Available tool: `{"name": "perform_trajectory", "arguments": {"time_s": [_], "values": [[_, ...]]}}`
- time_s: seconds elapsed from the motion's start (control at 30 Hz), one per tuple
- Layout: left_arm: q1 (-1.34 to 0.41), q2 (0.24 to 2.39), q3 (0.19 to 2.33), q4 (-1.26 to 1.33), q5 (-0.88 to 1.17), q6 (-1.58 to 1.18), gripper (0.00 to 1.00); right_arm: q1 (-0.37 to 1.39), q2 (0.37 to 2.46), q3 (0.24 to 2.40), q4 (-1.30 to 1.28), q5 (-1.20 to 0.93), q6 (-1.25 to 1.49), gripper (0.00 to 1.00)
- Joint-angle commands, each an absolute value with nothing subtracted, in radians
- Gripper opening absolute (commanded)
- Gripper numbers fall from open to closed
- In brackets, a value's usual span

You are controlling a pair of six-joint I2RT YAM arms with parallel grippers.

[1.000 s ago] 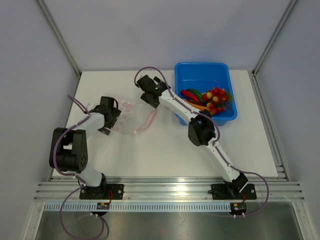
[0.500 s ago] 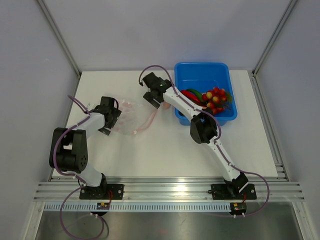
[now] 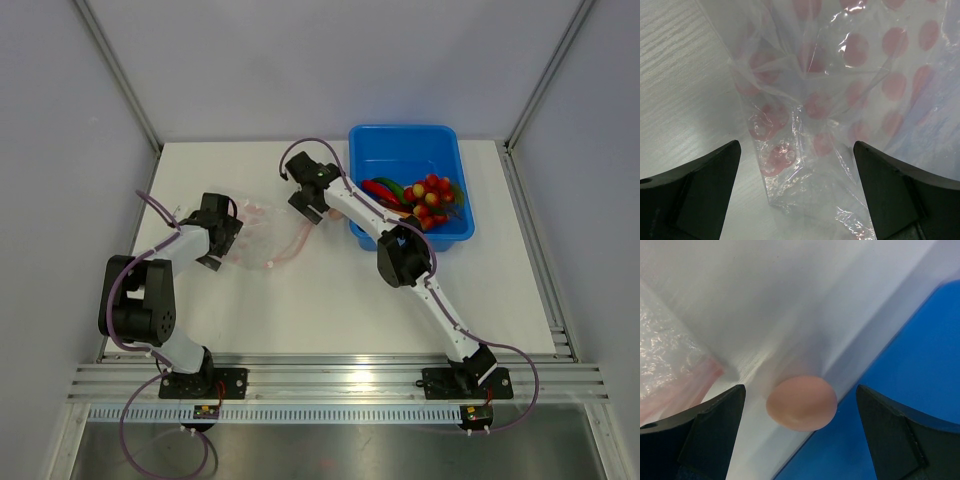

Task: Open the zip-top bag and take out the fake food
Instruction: Pick up the fake fruit from the center of the board.

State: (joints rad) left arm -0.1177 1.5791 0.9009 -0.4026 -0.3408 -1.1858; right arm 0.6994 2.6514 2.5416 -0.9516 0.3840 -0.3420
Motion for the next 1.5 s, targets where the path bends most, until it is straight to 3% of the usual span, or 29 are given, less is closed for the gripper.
{"name": "perform_trajectory", "arguments": {"time_s": [0.0,0.43,0.87,1.1,1.23,1.47], "values": [[-0.121,1.571,0.925,-0.393,-0.342,-1.173,0.99,0.693,2.637,2.536,-0.968,0.413,-0.371,0.99],[-0.121,1.575,0.927,-0.391,-0.334,-1.167,0.99,0.687,2.582,2.461,-1.028,0.428,-0.387,0.99],[-0.121,1.580,0.928,-0.391,-0.333,-1.166,0.99,0.687,2.546,2.407,-1.029,0.399,-0.419,0.86],[-0.121,1.582,0.931,-0.393,-0.337,-1.163,0.99,0.690,2.565,2.399,-1.005,0.360,-0.457,0.86],[-0.121,1.582,0.931,-0.393,-0.345,-1.164,0.99,0.689,2.559,2.373,-0.943,0.403,-0.494,0.92],[-0.121,1.589,0.936,-0.396,-0.348,-1.161,0.99,0.687,2.556,2.384,-0.899,0.391,-0.540,0.95]]}}
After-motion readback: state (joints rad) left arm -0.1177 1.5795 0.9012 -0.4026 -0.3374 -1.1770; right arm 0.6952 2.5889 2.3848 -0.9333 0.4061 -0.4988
